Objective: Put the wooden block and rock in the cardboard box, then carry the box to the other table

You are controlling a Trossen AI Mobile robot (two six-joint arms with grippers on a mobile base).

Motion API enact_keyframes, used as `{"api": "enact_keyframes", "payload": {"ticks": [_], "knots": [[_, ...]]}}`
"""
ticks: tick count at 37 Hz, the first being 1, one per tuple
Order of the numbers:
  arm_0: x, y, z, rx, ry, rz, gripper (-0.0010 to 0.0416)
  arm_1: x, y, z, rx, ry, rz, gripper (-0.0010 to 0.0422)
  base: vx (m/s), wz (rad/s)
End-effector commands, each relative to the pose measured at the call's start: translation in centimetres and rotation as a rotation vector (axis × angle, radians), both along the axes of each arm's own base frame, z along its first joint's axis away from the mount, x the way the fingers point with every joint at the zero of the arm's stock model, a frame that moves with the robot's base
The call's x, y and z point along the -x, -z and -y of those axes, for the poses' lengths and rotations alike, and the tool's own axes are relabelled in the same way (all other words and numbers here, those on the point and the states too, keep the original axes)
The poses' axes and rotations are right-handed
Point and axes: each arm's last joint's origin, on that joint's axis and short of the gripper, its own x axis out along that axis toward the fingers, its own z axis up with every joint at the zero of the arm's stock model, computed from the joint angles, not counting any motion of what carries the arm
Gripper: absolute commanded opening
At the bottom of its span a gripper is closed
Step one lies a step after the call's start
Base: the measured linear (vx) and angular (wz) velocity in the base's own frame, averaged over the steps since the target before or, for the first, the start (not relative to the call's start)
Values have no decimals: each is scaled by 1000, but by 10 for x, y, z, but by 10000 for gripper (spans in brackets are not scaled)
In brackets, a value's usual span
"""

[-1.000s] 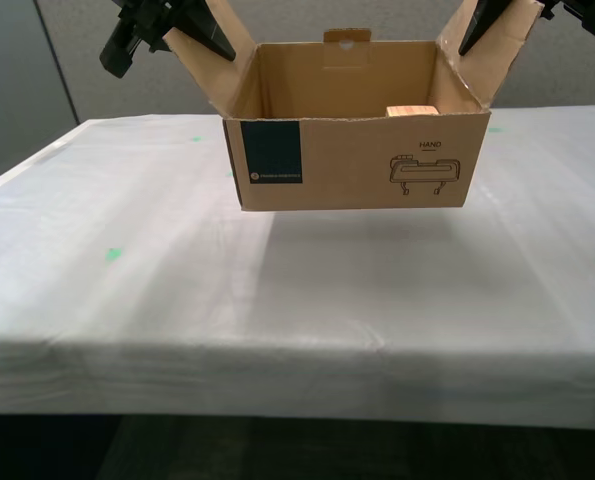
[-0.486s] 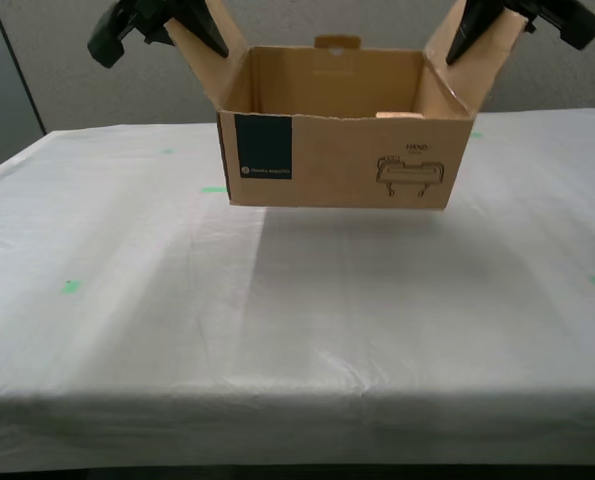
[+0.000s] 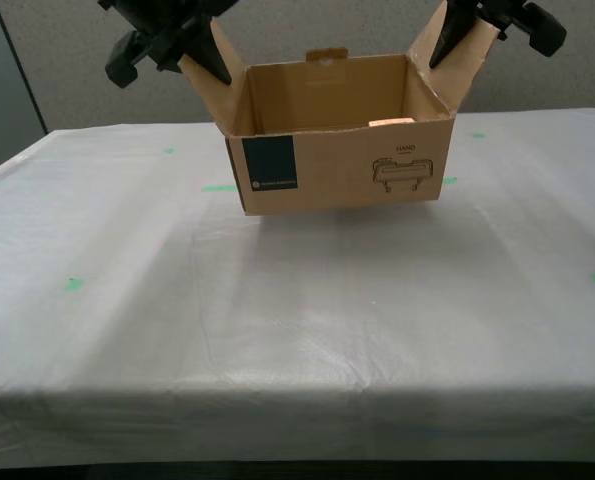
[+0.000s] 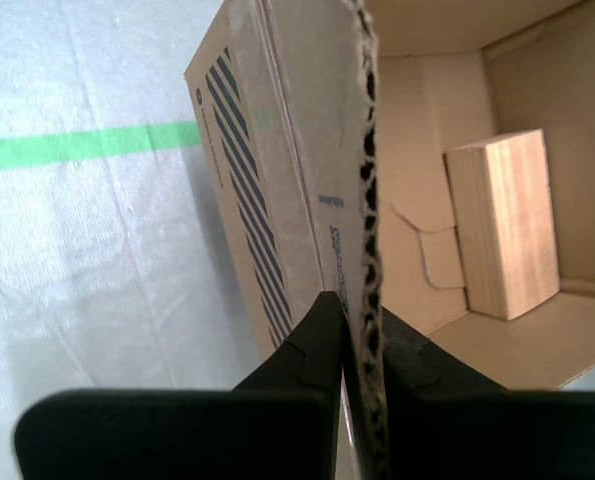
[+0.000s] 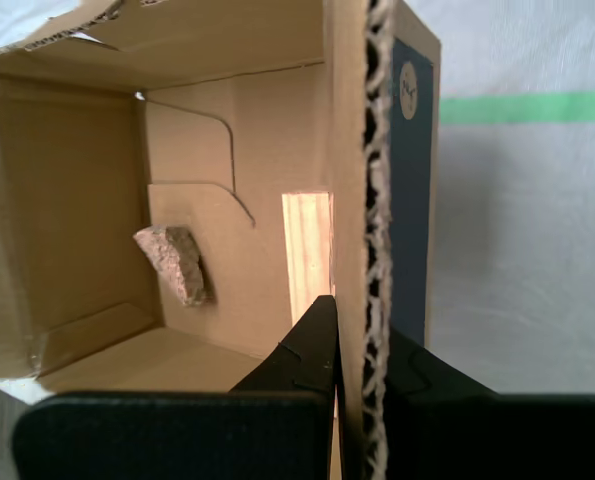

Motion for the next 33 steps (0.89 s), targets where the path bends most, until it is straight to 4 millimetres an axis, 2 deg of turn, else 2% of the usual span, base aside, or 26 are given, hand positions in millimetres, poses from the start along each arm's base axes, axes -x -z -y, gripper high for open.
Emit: {"api": "enact_keyframes", "payload": {"ticks": [1, 7, 17, 27, 33], "knots": [[-10, -2, -2, -4, 7, 13, -1, -13, 0, 4, 2, 6, 15, -1, 0, 0], [-31, 3, -7, 0, 9, -7, -1, -41, 8, 10, -12, 9, 4, -1, 0, 0], [-63, 30, -10, 18, 20, -63, -1, -72, 16, 15, -63, 32, -9, -1, 0, 0], [-68, 45, -6, 90, 54, -76, -1, -78, 30, 8, -91, 2, -32, -1, 0, 0], [-69, 43, -5, 96, 28, -53, 0, -79, 29, 8, -98, 7, -5, 0, 0, 0]]}}
